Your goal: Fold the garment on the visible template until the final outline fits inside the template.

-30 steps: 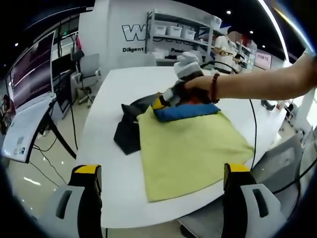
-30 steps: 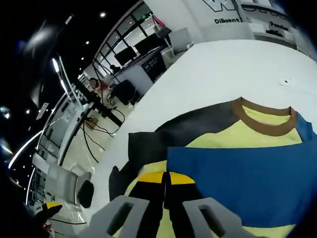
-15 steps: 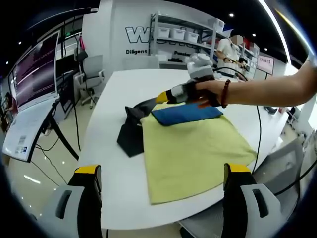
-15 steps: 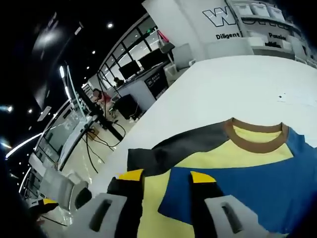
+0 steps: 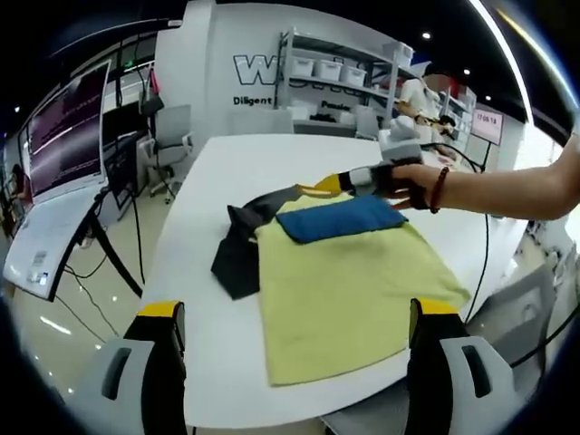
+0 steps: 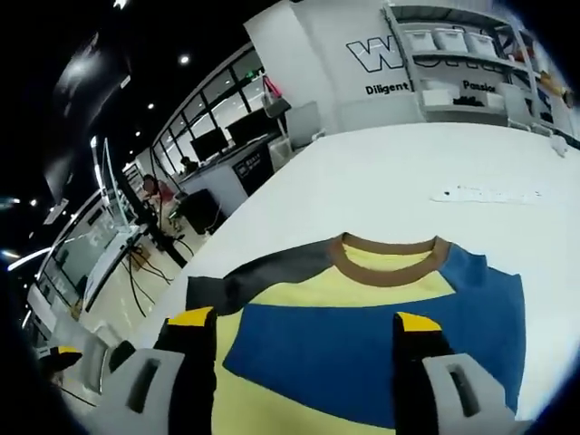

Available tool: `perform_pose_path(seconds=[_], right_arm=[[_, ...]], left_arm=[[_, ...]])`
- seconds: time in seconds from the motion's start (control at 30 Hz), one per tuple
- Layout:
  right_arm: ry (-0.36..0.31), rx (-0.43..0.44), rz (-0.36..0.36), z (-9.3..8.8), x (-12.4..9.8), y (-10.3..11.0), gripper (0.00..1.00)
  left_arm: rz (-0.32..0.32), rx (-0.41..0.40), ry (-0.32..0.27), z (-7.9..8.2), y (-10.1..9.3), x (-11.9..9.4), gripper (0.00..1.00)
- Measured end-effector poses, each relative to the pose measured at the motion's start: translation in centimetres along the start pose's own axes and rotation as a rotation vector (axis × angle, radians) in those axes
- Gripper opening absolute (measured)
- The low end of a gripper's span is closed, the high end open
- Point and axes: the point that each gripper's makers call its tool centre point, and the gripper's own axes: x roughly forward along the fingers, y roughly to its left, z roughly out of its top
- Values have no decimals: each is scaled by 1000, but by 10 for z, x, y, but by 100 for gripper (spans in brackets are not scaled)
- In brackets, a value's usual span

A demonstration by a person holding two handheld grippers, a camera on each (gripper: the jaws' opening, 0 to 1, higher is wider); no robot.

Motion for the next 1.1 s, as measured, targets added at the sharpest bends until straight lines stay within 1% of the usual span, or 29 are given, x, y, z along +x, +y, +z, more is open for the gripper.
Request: perform_pose_path(seconds=[0.1, 0.17, 0.27, 0.3, 0.43, 0.5, 0.53, 0.67, 0.8, 0.93, 1.1], right_arm=[[-15, 0, -33, -1, -12, -19, 78], [-11, 11, -55, -4, -19, -33, 78], [-16, -16, -88, -7, -29, -52, 78], [-10, -13, -107, -10, -33, -60, 78], [-3, -1, -143, -17, -44, -79, 76], [-14, 19, -171, -20, -50, -90, 74], [-23, 22, -180, -19, -51, -93, 72], [-6, 36, -219, -28, -57, -107, 70], [-11, 78, -263, -39, -69, -128, 62], [-8, 73, -279, -46, -74, -136, 55], [12, 98, -297, -58, -80, -145, 50]], left_arm=[[11, -9, -11, 2, 1, 0, 99], [16, -10, -15, 3, 1, 0, 99], [36, -1, -20, 5, 2, 0, 99], [37, 2, -24, 6, 2, 0, 99], [35, -5, -27, 7, 2, 0, 99], [46, -2, -31, 8, 3, 1, 99], [49, -3, -33, 9, 3, 1, 99], [59, -1, -43, 11, 4, 0, 99], [70, 1, -44, 11, 6, 0, 99], [77, -15, -50, 11, 8, 0, 99], [82, -17, -43, 8, 9, 1, 99]])
